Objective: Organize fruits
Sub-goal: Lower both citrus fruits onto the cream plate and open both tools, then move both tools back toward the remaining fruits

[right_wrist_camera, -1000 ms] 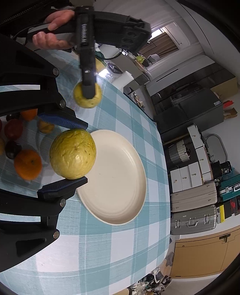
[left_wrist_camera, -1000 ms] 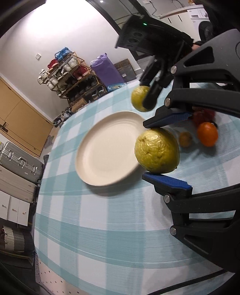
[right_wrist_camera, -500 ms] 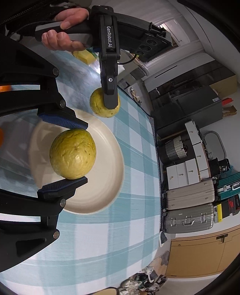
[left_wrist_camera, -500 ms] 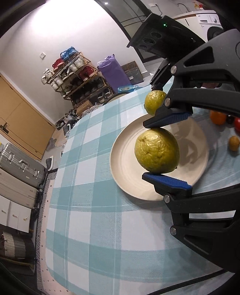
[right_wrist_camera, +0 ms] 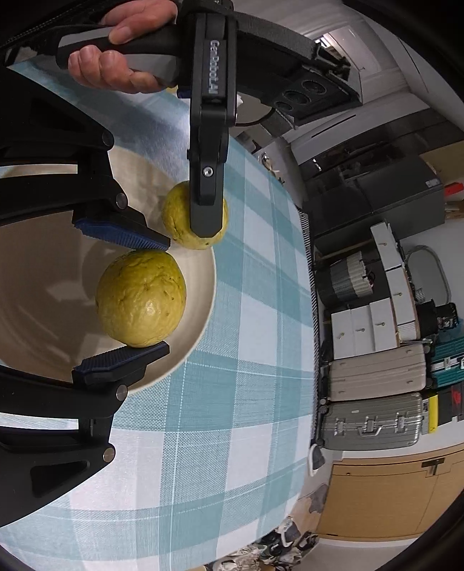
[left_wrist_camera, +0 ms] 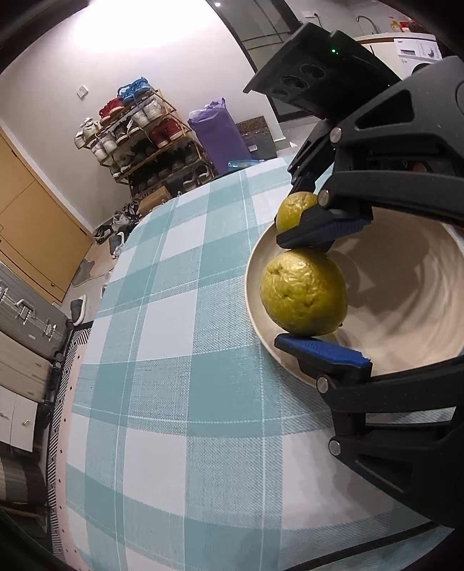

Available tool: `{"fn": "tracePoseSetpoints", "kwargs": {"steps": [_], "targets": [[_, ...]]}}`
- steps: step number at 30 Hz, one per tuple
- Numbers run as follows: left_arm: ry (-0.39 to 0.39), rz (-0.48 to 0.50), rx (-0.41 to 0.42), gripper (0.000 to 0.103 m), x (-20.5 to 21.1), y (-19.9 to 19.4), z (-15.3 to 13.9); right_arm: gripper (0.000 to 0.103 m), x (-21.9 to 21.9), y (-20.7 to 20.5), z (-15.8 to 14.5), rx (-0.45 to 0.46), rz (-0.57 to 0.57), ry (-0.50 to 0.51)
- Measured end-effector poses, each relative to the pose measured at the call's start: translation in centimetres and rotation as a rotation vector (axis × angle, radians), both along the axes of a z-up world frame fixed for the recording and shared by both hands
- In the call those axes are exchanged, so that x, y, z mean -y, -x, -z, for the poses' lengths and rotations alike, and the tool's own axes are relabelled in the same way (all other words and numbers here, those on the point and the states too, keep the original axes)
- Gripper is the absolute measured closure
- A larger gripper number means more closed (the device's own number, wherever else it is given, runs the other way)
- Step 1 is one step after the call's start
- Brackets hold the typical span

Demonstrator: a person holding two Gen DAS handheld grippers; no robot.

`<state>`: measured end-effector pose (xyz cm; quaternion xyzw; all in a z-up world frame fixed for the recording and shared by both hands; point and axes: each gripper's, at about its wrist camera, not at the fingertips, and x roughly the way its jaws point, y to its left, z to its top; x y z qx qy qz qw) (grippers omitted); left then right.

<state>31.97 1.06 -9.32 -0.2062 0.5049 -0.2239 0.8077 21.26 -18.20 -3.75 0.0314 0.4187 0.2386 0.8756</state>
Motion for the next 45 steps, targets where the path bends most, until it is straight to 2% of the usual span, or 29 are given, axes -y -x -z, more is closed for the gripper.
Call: {"fn": "tracePoseSetpoints", "kwargs": {"steps": [9, 13, 16, 18, 21, 25, 33, 39, 43, 45], "targets": [[0.032, 0.006, -0.035, 0.056, 0.7, -1.3, 1.5, 0.050, -0.2, -1.3, 1.9, -0.020, -0.004, -0.007], [-0.003, 0.013, -0.026, 0.056, 1.5, -1.3, 1.3, 0.050, -0.2, -1.5, 2.3, -0.029, -0.001, -0.020], [-0.006, -0.006, -0.022, 0.056, 1.6, -1.1, 0.9, 0.042, 0.4, -0.8, 1.4, 0.005, 0.014, -0.029], [-0.005, -0.010, -0.007, 0.056, 1.6, -0.8, 0.3, 0.028, 0.9, -0.2, 0.7, 0.031, 0.024, -0.045], [-0.039, -0.033, 0.017, 0.051, 1.3, 0.2, -1.0, 0.018, 1.8, 1.2, -0.8, 0.088, 0.058, -0.038], [-0.071, -0.064, 0.045, 0.040, 0.7, 2.4, -2.5, 0.018, 3.1, 3.1, -2.3, 0.110, 0.086, -0.061], [-0.236, -0.121, 0.128, 0.038, 0.2, 9.0, -4.9, 0.013, 3.5, 7.2, -4.3, 0.132, 0.110, -0.054], [-0.305, -0.145, 0.187, 0.037, -0.1, 14.0, -7.0, 0.009, 2.9, 10.4, -5.7, 0.157, 0.100, -0.058], [-0.347, -0.189, 0.247, 0.022, -0.2, 17.2, -8.5, 0.006, 2.8, 12.7, -6.5, 0.184, 0.093, -0.075], [-0.361, -0.194, 0.266, 0.022, -0.1, 18.5, -9.0, 0.005, 2.6, 13.9, -7.0, 0.198, 0.088, -0.073]]}}
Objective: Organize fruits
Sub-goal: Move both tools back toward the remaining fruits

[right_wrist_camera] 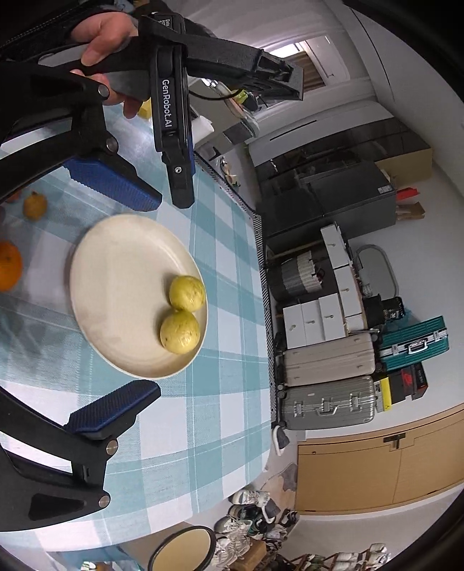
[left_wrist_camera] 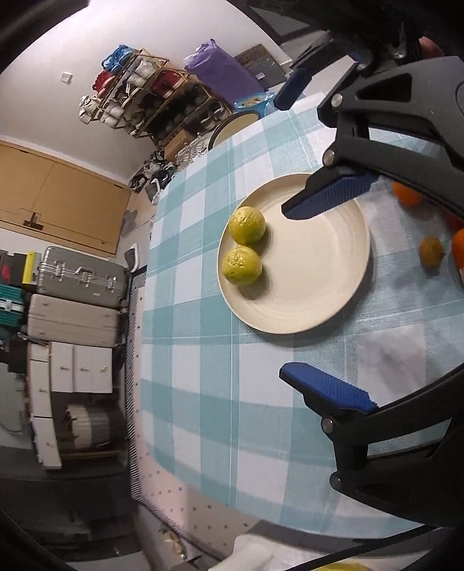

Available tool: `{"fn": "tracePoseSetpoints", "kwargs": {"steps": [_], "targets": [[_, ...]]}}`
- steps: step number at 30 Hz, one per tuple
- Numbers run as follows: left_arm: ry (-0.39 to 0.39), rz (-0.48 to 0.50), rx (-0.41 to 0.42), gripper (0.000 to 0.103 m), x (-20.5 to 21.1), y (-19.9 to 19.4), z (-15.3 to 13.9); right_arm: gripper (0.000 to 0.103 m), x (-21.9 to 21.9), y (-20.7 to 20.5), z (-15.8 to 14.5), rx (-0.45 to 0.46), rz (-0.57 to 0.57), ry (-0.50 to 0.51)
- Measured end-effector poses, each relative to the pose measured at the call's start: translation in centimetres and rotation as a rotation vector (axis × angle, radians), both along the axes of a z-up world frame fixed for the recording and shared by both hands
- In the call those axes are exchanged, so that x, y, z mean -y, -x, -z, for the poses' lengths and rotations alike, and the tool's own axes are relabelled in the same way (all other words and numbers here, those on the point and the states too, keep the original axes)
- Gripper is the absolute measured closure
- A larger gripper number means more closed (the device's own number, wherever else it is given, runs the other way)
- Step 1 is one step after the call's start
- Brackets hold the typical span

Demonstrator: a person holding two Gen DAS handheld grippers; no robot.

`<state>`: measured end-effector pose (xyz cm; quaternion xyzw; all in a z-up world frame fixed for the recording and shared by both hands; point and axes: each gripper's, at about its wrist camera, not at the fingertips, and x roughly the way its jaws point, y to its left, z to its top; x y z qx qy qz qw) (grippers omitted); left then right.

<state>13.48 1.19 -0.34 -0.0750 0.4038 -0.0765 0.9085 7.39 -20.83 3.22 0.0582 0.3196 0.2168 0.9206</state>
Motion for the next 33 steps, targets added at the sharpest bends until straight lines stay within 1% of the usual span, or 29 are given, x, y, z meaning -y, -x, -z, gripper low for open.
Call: {"fn": "tracePoseSetpoints", "kwargs": {"steps": [5, 8, 10, 12, 13, 14, 15, 17, 20, 23, 26, 29, 33], "targets": [[-0.018, 0.002, 0.026, 0.022, 0.4, 3.1, -0.6, 0.005, 0.0, 2.2, -0.8, 0.020, -0.005, -0.003], [-0.057, -0.001, 0.044, 0.020, 0.9, 5.0, -0.7, 0.003, -0.1, 3.5, -1.2, 0.034, -0.005, 0.001], [-0.065, 0.005, 0.060, 0.018, 1.2, 6.0, -0.8, 0.003, -0.1, 4.2, -1.3, 0.045, -0.008, 0.007], [-0.063, 0.013, 0.067, 0.015, 1.4, 7.0, -0.7, 0.002, -0.2, 4.9, -1.3, 0.050, -0.010, 0.016], [-0.060, 0.012, 0.071, 0.011, 1.4, 7.5, -0.7, 0.002, -0.2, 5.3, -1.3, 0.050, -0.011, 0.018], [-0.059, 0.011, 0.073, 0.004, 1.5, 7.9, -0.6, 0.002, -0.3, 5.7, -1.2, 0.050, -0.013, 0.018], [-0.056, 0.010, 0.074, 0.001, 1.5, 8.4, -0.5, 0.002, -0.3, 6.1, -1.2, 0.051, -0.014, 0.020], [-0.040, 0.017, 0.077, 0.001, 1.5, 9.3, -0.2, 0.001, -0.3, 6.7, -1.0, 0.051, -0.012, 0.027], [-0.045, 0.025, 0.061, 0.001, 1.6, 10.3, 0.5, 0.000, -0.2, 7.7, -0.9, 0.054, -0.008, 0.033], [-0.029, 0.027, 0.033, 0.001, 1.1, 11.1, 1.4, 0.000, 0.0, 8.1, -0.7, 0.048, -0.003, 0.038], [0.004, 0.035, -0.004, 0.001, 0.4, 11.6, 2.5, 0.000, 0.1, 8.9, -0.6, 0.052, 0.001, 0.043], [0.019, 0.036, -0.048, 0.001, -0.1, 12.0, 3.8, 0.000, 0.1, 9.6, -0.4, 0.053, 0.000, 0.046], [0.073, 0.050, -0.105, 0.001, -0.9, 12.3, 5.6, 0.000, -0.1, 10.3, 0.0, 0.041, -0.004, 0.051]]}}
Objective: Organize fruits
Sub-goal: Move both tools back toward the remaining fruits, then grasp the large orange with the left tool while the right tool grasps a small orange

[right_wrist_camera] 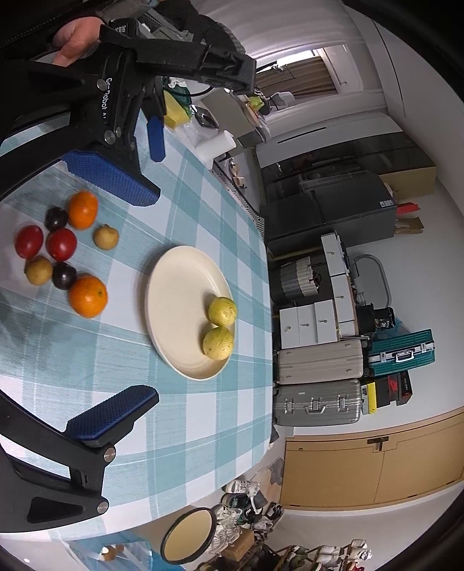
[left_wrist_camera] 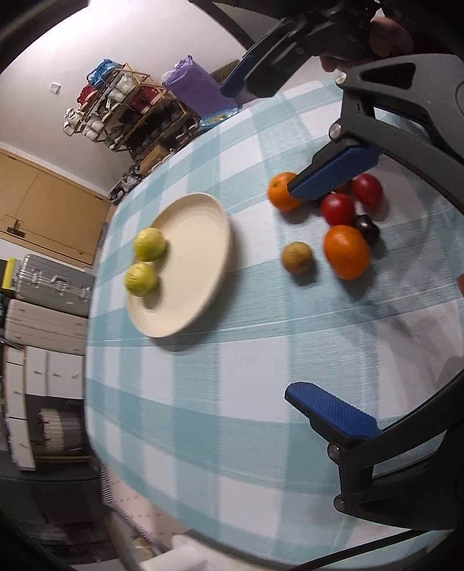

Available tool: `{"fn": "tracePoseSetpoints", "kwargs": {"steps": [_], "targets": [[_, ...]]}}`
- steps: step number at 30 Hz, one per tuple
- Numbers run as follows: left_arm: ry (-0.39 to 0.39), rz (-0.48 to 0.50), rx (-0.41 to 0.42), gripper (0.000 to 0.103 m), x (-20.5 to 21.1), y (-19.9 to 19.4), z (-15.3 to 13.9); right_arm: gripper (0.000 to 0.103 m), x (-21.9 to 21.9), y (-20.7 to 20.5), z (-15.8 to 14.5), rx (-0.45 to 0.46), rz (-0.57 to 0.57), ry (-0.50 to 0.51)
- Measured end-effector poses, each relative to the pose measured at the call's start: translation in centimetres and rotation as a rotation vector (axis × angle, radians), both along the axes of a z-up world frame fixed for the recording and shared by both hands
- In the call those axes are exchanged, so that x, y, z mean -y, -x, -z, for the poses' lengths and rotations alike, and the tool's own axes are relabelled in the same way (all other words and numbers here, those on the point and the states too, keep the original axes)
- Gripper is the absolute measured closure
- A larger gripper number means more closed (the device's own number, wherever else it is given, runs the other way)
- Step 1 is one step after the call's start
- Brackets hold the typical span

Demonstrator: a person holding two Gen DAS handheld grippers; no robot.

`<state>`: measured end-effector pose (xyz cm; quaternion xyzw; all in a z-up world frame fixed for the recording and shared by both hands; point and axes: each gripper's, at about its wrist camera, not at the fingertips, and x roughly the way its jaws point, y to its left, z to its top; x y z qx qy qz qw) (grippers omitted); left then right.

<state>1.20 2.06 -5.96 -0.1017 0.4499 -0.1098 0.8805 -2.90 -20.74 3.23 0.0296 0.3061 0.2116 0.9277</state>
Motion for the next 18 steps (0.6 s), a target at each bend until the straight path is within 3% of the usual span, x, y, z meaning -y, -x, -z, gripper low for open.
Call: {"fn": "tracePoseSetpoints", "kwargs": {"steps": [7, 18], "targets": [[0.030, 0.015, -0.074, 0.001, 0.0, 0.3, 2.8, 0.000, -0.3, 0.5, 1.4, -0.035, -0.005, 0.006], [0.078, 0.067, -0.125, 0.005, 0.8, -0.4, 4.5, 0.000, -0.2, 0.2, 3.5, -0.110, 0.003, 0.011]]}}
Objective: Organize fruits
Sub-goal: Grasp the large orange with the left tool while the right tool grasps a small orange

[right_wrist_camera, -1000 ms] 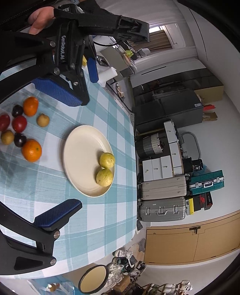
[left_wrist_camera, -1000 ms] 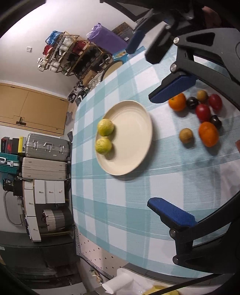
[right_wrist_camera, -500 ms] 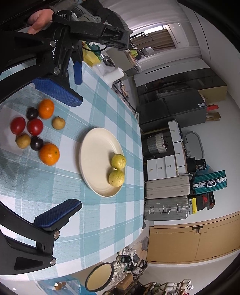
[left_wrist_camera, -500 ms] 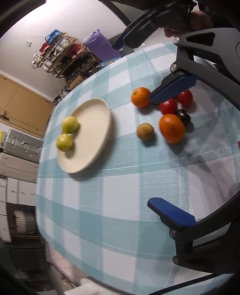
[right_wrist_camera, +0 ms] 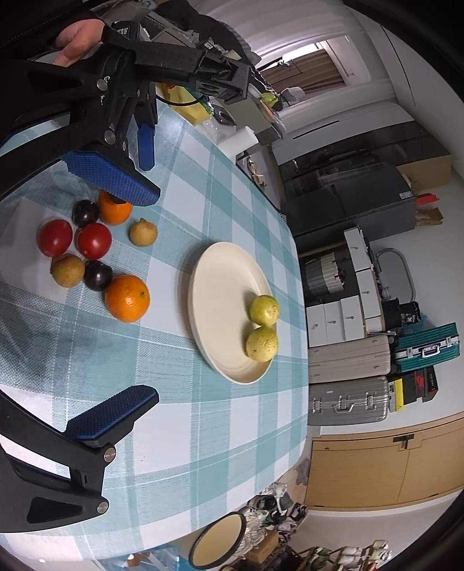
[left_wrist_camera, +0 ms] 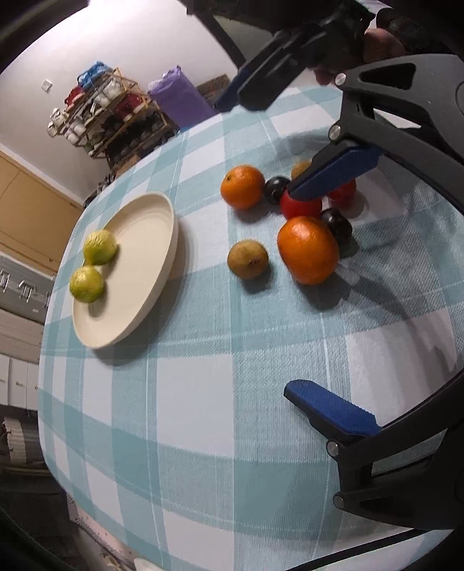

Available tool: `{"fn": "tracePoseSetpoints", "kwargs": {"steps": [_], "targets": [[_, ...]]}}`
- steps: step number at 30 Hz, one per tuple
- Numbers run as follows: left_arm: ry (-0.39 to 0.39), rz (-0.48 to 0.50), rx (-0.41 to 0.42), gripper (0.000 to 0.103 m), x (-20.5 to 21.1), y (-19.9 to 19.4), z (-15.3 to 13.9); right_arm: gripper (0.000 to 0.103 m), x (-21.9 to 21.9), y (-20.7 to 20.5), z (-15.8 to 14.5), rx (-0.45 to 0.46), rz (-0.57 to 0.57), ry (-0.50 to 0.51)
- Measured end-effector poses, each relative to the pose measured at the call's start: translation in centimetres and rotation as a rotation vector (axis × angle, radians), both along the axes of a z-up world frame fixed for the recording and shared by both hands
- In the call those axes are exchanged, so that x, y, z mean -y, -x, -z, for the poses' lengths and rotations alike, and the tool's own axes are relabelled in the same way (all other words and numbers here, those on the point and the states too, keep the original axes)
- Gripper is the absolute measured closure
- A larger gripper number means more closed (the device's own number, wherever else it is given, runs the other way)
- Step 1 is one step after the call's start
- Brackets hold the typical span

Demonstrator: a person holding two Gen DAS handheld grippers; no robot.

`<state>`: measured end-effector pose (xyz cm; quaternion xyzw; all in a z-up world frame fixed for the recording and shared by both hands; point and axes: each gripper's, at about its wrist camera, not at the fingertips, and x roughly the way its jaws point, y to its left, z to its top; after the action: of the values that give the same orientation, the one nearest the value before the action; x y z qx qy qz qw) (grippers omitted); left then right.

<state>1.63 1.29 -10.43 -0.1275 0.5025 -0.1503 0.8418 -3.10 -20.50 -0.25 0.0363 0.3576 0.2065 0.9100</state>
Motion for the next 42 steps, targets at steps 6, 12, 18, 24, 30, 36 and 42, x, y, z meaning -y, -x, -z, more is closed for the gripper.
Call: {"fn": "tracePoseSetpoints", "kwargs": {"steps": [6, 12, 18, 24, 30, 36, 42], "targets": [[0.062, 0.037, -0.010, 0.023, 0.4, -0.2, 0.3, 0.000, 0.3, -0.3, 0.8, -0.031, 0.006, -0.009], [0.118, 0.083, -0.025, 0.058, 0.4, -0.3, 0.6, 0.000, 0.3, -0.4, 1.0, -0.038, 0.005, -0.007], [0.172, 0.113, -0.024, 0.067, 0.2, -0.3, 1.0, 0.000, 0.3, -0.5, 1.3, -0.048, 0.006, -0.012], [0.161, 0.104, -0.014, 0.067, -0.2, -0.2, 0.7, 0.000, 0.5, -0.4, 1.2, -0.047, 0.007, -0.015], [0.186, 0.079, -0.025, 0.067, -1.4, -0.2, 0.8, 0.000, 0.5, -0.6, 1.4, -0.057, 0.005, -0.026], [0.172, 0.060, -0.002, 0.067, -2.5, 0.1, 0.1, 0.000, 0.5, -0.9, 1.8, -0.079, -0.001, -0.036], [0.097, 0.046, 0.052, 0.067, -3.1, 0.6, -0.9, 0.000, 0.4, -1.5, 2.5, -0.124, -0.002, -0.059]]}}
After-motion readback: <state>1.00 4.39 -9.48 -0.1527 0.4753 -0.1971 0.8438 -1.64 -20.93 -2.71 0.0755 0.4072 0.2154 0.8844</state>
